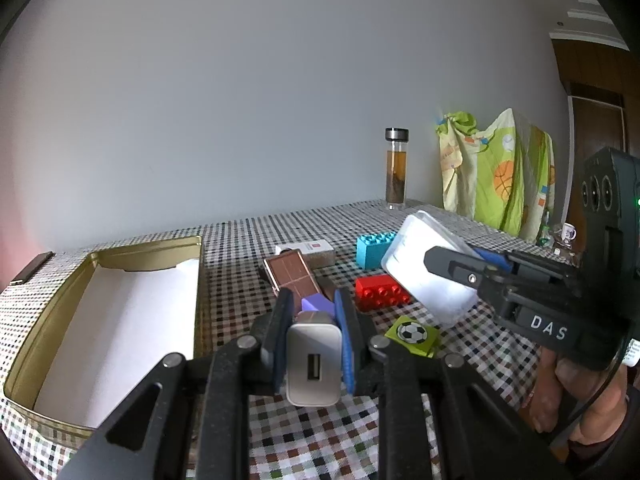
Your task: Organize rigid objects
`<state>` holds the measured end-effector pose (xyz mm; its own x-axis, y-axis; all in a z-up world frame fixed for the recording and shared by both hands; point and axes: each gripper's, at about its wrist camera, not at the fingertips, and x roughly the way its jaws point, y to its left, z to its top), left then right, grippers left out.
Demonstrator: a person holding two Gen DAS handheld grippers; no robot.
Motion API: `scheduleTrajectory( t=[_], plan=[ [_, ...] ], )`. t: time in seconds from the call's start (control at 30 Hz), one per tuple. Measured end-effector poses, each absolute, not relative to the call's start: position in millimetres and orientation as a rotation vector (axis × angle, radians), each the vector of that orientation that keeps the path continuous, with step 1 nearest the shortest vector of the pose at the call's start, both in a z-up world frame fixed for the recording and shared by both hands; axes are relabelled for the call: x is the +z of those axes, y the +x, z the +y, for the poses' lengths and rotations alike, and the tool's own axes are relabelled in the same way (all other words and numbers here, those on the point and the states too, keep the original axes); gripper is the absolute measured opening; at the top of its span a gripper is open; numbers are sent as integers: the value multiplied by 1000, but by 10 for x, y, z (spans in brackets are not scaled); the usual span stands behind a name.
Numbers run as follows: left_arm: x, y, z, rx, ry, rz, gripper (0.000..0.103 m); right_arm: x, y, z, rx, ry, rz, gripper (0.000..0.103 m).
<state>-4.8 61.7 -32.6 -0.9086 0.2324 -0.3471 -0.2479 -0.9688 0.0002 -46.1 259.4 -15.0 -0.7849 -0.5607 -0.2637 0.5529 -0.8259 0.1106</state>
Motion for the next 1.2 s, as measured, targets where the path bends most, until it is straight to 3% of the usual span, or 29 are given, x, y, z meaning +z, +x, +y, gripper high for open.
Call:
scheduleTrajectory(
  t=[1.13,1.2],
  plan=[
    [-68,146,165,2964,-348,-28,20,-1,-270,2180,-2410,324,26,28],
    [-56,158,126,2973,-339,-25,7,3,-269,2150,-2400,326,32,28]
  ],
)
